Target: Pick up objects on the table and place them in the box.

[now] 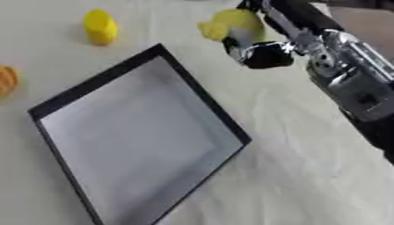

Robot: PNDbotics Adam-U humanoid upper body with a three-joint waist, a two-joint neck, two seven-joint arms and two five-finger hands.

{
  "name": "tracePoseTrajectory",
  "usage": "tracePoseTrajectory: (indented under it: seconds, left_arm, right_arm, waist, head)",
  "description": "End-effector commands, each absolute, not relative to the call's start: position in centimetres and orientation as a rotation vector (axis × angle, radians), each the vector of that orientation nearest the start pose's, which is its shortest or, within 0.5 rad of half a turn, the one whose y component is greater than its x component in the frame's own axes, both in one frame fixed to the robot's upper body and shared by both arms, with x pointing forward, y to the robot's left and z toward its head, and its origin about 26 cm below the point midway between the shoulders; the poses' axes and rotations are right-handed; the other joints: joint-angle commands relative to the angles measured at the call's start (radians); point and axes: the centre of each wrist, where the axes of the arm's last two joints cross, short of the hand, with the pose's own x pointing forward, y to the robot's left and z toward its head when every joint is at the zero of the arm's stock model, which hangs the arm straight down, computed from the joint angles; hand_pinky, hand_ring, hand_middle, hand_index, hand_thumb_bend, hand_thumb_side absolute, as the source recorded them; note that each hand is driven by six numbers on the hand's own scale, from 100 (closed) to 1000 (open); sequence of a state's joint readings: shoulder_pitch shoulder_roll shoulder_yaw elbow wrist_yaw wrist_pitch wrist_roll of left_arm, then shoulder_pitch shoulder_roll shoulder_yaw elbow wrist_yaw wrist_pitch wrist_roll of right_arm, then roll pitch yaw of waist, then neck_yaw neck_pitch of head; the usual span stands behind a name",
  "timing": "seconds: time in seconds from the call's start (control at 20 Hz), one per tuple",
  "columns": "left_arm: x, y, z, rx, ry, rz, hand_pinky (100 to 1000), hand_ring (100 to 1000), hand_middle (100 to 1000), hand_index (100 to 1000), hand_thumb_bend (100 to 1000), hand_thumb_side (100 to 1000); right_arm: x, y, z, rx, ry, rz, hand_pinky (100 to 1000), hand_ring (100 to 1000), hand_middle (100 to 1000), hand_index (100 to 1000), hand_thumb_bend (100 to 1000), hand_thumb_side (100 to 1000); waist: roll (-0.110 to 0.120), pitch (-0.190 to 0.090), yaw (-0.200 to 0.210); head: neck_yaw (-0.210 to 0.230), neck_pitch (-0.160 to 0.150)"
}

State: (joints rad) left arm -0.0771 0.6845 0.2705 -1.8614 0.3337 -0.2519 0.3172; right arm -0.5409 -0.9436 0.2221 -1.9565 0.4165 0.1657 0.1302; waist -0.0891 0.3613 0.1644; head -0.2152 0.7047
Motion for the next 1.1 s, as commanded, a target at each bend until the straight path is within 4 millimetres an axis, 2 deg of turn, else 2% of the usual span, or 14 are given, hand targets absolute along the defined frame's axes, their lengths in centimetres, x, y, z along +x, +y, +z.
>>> tracePoseTrajectory:
  seconds: [0.05,0.25,0.4,0.7,0.75,0.8,1.1]
  left_arm:
    - [26.8,42.1,21.0,0.591,-2.321,0.042,774,724,755,812,100,746]
    - [26.5,42.8,20.9,0.602,-2.307,0.033,775,725,755,812,100,746]
    - [26.3,43.2,21.1,0.607,-2.309,-0.005,775,725,756,813,100,741]
    - [25.7,44.3,21.7,0.640,-2.283,-0.142,776,727,757,816,100,728]
    - [25.7,44.4,21.9,0.646,-2.281,-0.163,777,727,758,817,100,715]
    - [25.6,44.6,22.1,0.656,-2.279,-0.186,777,727,758,817,100,713]
    - [26.0,44.5,22.9,0.628,-2.291,-0.237,777,727,758,817,100,709]
  right_arm:
    - [29.5,-27.8,31.5,-1.055,-2.054,1.392,787,744,550,696,202,378]
    - [29.5,-26.9,32.5,-0.944,-2.232,1.466,781,724,535,679,216,365]
    - [29.6,-26.0,32.3,-0.861,-2.272,1.559,781,723,536,677,217,384]
    - [29.8,-24.3,31.9,-0.783,-2.268,1.708,776,712,538,670,225,441]
    - [29.9,-24.0,31.7,-0.770,-2.262,1.730,777,714,537,671,283,436]
    - [29.9,-23.6,31.5,-0.750,-2.254,1.755,777,714,539,671,215,445]
    - [30.1,-21.3,29.5,-0.641,-2.186,1.869,777,723,541,674,191,456]
  waist:
    - [0.013,-0.042,-0.003]
    - [0.017,-0.053,-0.002]
    - [0.020,-0.064,0.008]
    - [0.022,-0.097,0.043]
    - [0.021,-0.102,0.049]
    - [0.020,-0.107,0.055]
    - [0.010,-0.129,0.082]
  head:
    - [0.005,0.008]
    - [0.003,0.016]
    - [-0.009,0.024]
    - [-0.040,0.058]
    - [-0.046,0.062]
    - [-0.052,0.064]
    - [-0.086,0.065]
